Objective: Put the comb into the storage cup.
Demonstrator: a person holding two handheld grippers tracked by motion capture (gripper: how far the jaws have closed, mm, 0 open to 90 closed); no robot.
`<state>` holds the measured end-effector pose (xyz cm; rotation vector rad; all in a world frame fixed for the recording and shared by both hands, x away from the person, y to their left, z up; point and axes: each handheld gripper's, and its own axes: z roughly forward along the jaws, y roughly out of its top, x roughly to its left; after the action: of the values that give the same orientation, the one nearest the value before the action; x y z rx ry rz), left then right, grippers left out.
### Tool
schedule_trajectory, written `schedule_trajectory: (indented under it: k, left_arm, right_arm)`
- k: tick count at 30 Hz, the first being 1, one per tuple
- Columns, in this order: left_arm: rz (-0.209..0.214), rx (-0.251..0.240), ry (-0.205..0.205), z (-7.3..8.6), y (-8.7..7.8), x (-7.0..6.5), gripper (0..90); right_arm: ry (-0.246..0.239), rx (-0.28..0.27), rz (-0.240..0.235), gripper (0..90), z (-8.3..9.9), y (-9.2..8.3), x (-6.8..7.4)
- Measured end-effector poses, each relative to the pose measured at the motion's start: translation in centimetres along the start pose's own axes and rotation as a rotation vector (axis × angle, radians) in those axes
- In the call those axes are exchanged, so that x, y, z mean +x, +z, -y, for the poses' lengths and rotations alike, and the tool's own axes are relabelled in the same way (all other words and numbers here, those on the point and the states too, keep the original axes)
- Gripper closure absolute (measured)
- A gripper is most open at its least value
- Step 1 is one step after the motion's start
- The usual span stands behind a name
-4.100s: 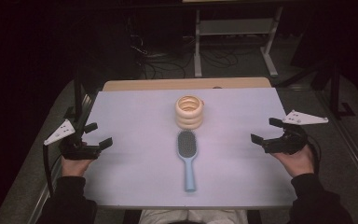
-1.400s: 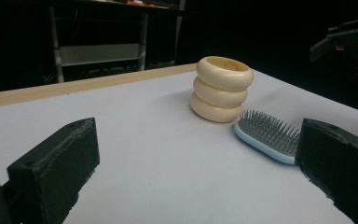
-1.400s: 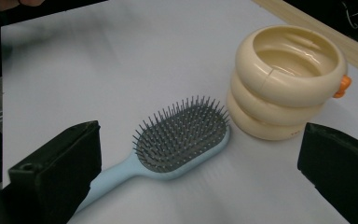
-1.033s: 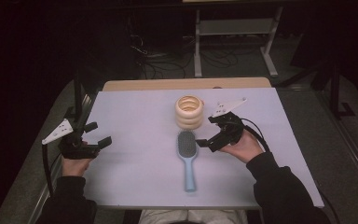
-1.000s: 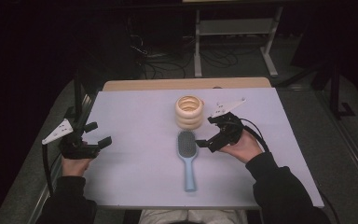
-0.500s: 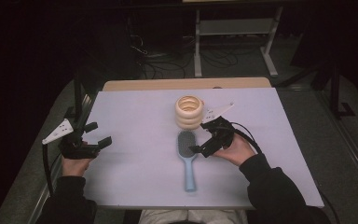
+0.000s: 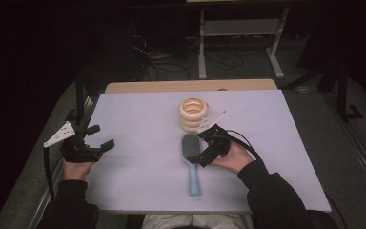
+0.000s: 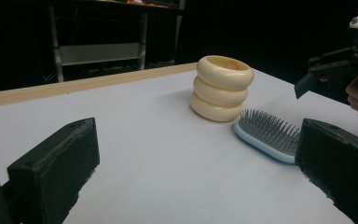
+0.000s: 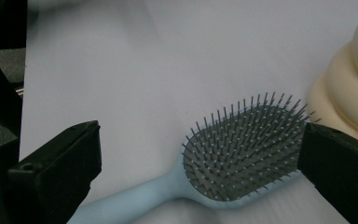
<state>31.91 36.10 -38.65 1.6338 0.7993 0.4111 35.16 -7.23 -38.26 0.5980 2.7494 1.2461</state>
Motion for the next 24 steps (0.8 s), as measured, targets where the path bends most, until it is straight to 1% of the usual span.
schedule_trajectory:
  k: [10,17,18,23,24]
  left_arm:
    - [0.0,0.003,0.003,0.0,0.0,0.0,0.0]
    - [0.002,0.006,0.003,0.0,0.1,0.0,0.0]
    - [0.002,0.007,0.004,0.0,0.1,0.0,0.0]
    - [0.003,0.007,0.005,0.0,0.1,0.0,0.0]
    - [0.004,0.007,0.005,0.0,0.1,0.0,0.0]
  right_arm:
    - [-0.024,0.02,-0.022,0.0,0.0,1.0,0.8]
    - [-0.033,0.052,-0.036,0.0,0.2,2.0,1.3]
    - [-0.038,0.064,-0.04,0.0,0.3,2.3,1.5]
    - [-0.05,0.085,-0.049,0.0,0.4,2.8,1.8]
    - [-0.046,0.088,-0.052,0.0,0.4,3.0,1.9]
